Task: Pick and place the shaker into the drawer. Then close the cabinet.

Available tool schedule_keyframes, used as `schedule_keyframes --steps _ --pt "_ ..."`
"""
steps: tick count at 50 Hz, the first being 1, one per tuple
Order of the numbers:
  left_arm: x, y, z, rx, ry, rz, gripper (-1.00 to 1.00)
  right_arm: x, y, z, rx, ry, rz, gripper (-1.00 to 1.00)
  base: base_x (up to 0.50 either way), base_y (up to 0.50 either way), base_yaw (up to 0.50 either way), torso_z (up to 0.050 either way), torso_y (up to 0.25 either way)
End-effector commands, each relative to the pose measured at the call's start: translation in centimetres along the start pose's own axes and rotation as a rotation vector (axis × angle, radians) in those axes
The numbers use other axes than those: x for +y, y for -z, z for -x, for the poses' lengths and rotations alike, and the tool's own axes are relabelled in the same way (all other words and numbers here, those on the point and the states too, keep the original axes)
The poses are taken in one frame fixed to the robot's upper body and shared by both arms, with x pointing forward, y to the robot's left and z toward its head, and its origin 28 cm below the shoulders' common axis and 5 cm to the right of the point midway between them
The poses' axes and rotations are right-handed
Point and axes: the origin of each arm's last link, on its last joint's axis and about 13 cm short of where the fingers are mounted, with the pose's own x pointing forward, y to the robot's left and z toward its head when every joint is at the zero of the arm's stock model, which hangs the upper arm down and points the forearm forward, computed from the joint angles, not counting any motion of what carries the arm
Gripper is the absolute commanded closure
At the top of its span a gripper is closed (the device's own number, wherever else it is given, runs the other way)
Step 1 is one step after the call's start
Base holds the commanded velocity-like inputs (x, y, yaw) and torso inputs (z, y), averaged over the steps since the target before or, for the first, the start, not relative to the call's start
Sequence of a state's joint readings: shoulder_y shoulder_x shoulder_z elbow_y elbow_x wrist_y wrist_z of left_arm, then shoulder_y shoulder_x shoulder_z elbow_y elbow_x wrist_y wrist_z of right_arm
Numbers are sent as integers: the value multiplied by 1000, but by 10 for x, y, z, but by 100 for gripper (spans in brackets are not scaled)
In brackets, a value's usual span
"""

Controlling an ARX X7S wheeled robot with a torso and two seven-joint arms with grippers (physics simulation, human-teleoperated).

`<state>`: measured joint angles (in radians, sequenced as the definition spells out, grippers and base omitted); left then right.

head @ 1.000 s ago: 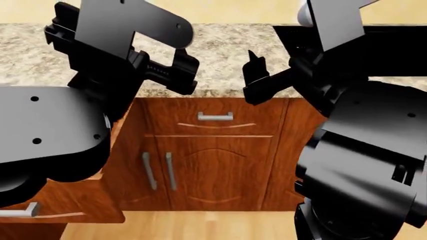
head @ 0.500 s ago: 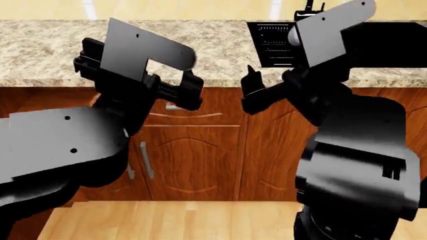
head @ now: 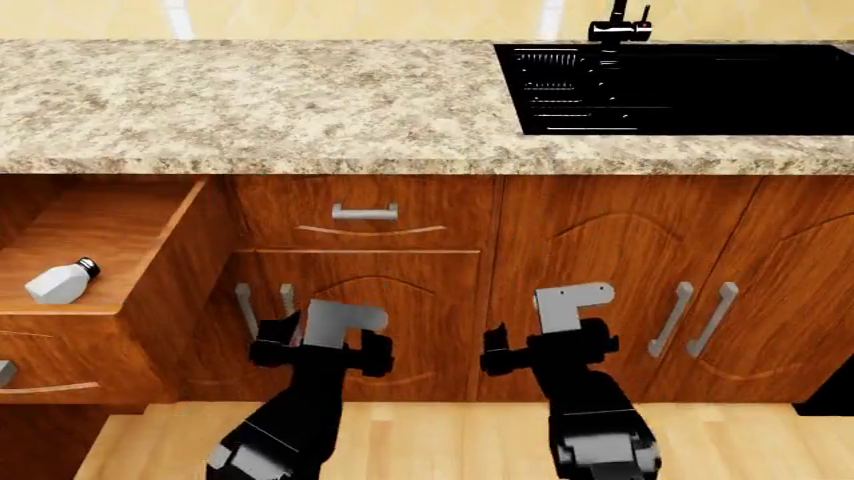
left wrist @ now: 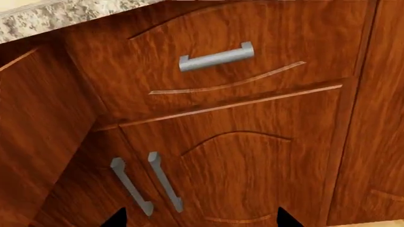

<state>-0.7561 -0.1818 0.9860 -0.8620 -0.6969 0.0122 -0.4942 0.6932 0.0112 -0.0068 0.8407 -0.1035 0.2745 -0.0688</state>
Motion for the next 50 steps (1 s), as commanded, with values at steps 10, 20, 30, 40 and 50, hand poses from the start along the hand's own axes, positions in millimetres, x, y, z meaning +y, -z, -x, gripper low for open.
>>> schedule_keyframes --steps 10,20,30,40,50 --pt "9 48 0 147 -109 132 -100 1 70 5 135 131 -176 -100 0 0 0 0 0" --pt "9 49 1 158 -138 84 -100 2 71 6 154 138 -128 -100 0 0 0 0 0" --pt "7 50 2 161 -65 94 -100 4 72 6 167 115 -113 -100 0 0 0 0 0" --pt "6 50 2 166 -40 70 -100 6 72 6 178 83 -98 -100 1 -200 0 0 0" --pt "5 51 2 166 -42 71 -100 6 72 6 188 73 -100 -100 2 -500 0 0 0"
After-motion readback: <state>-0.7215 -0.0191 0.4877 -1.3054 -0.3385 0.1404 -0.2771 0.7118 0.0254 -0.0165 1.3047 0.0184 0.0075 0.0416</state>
